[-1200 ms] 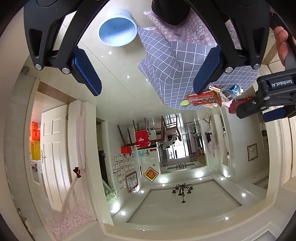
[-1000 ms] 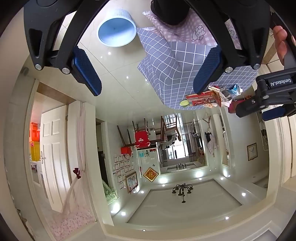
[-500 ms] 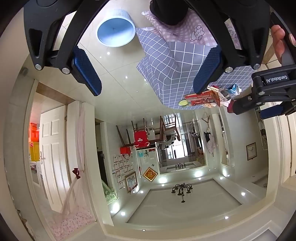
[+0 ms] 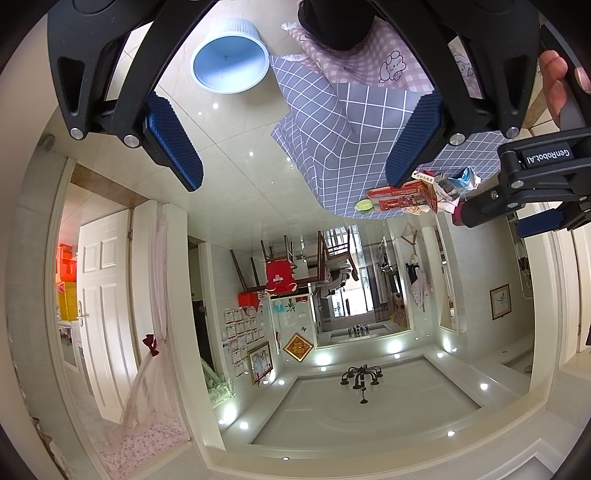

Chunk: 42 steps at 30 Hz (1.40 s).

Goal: Collect trash

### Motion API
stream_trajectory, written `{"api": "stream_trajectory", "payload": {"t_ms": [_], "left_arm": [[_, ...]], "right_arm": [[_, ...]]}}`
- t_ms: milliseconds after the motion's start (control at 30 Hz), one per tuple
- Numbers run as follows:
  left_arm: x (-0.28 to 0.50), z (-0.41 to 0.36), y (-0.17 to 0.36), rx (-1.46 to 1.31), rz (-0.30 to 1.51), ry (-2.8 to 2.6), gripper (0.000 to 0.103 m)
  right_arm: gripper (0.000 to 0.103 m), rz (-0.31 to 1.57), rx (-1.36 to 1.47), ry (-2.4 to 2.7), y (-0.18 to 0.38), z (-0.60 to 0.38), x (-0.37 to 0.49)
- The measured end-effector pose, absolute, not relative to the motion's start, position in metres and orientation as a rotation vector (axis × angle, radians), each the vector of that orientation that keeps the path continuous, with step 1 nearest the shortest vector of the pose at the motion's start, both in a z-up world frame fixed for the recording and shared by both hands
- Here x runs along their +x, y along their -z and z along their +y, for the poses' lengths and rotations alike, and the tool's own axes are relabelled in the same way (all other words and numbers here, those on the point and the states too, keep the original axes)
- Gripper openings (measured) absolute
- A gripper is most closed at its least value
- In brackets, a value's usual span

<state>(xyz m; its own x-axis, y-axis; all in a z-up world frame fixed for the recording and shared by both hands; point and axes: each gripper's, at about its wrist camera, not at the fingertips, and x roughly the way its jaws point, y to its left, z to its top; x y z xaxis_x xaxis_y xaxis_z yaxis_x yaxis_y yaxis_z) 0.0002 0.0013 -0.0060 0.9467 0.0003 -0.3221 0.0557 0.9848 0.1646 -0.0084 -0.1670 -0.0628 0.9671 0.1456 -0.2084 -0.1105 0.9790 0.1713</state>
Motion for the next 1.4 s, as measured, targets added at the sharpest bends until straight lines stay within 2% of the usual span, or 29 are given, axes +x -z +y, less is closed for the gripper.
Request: {"api": "stream_trajectory", "payload": {"t_ms": [1400], "left_arm": [[0.006, 0.004, 0.02, 0.183, 0.331, 0.026, 0.099]], "right_arm": [[0.097, 0.241, 0.161, -0.145, 0.074, -0.158, 0.002]]}}
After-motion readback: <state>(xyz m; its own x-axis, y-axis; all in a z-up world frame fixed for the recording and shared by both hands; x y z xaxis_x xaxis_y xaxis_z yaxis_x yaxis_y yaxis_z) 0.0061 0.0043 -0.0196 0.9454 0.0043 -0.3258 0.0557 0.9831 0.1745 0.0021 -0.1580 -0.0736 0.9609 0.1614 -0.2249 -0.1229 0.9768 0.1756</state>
